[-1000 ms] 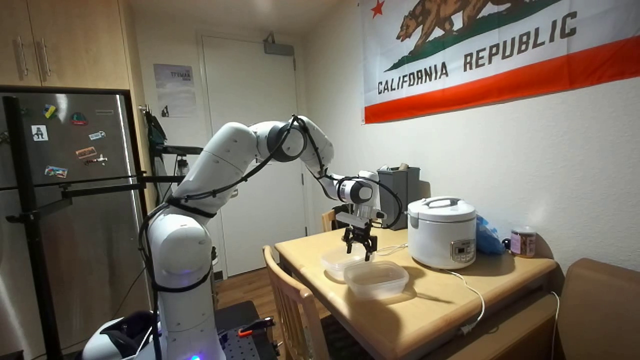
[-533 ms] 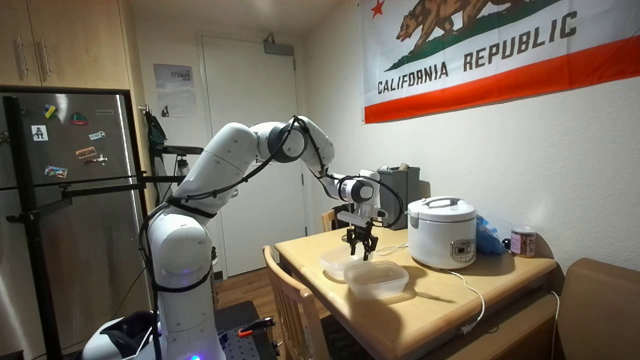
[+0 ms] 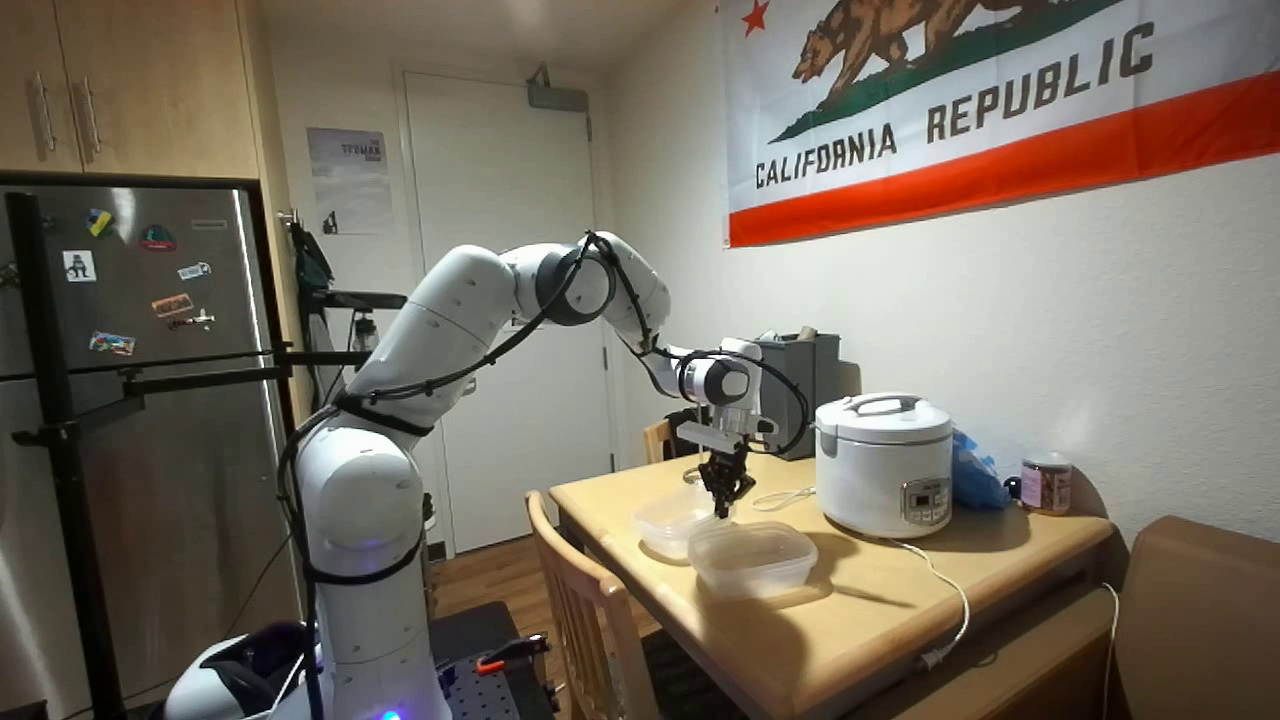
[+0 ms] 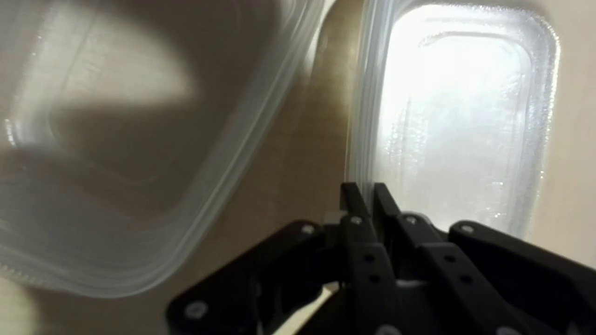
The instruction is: Put the bowls inside one another
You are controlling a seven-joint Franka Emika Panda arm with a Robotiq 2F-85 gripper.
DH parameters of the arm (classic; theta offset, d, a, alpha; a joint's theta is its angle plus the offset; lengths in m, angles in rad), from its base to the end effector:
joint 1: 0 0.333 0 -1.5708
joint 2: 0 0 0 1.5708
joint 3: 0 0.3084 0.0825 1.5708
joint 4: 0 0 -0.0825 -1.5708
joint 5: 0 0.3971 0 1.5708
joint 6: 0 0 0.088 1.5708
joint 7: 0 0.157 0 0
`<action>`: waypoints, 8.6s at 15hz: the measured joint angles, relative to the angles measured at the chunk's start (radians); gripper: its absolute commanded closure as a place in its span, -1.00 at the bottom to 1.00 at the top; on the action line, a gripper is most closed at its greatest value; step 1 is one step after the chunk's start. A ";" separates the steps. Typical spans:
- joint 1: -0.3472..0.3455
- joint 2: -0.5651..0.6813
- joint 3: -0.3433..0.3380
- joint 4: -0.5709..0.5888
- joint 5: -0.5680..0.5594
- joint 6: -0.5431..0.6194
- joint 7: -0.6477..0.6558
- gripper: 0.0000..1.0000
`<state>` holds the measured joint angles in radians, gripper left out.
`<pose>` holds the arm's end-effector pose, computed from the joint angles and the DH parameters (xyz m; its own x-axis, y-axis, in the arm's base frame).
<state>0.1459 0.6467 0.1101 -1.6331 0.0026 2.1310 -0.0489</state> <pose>0.6502 0.1664 0.1675 0.9482 0.2845 -0.1416 0.2763 -0.9581 -0.0752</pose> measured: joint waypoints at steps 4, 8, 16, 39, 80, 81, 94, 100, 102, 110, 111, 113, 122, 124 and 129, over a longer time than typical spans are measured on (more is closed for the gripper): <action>-0.002 -0.001 0.000 0.000 0.002 0.000 0.003 0.96; -0.002 -0.009 0.000 -0.001 0.002 -0.005 0.020 0.96; 0.011 -0.067 0.000 -0.002 0.001 -0.114 0.036 0.96; 0.009 -0.081 -0.001 -0.002 0.001 -0.170 0.036 0.97; -0.169 -0.336 -0.105 -0.284 0.097 -0.016 0.035 0.97; -0.178 -0.341 -0.107 -0.289 0.102 -0.016 0.035 0.97; -0.231 -0.249 -0.112 -0.292 0.176 0.122 -0.027 0.97; -0.263 -0.217 -0.112 -0.302 0.203 0.153 -0.029 0.97; -0.272 -0.206 -0.112 -0.304 0.218 0.154 -0.029 0.97; -0.280 -0.180 -0.112 -0.303 0.241 0.161 -0.029 0.09; -0.279 -0.181 -0.112 -0.303 0.241 0.161 -0.028 -0.06; -0.277 -0.194 -0.112 -0.314 0.241 0.161 -0.026 -0.35; -0.171 -0.443 -0.104 -0.490 0.160 0.121 0.079 -1.00; -0.129 -0.485 -0.094 -0.487 0.100 0.089 0.120 -1.00; -0.061 -0.514 -0.062 -0.442 0.001 0.036 0.145 -1.00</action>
<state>0.0845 0.1324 0.0485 -2.0754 0.0040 2.1672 0.0960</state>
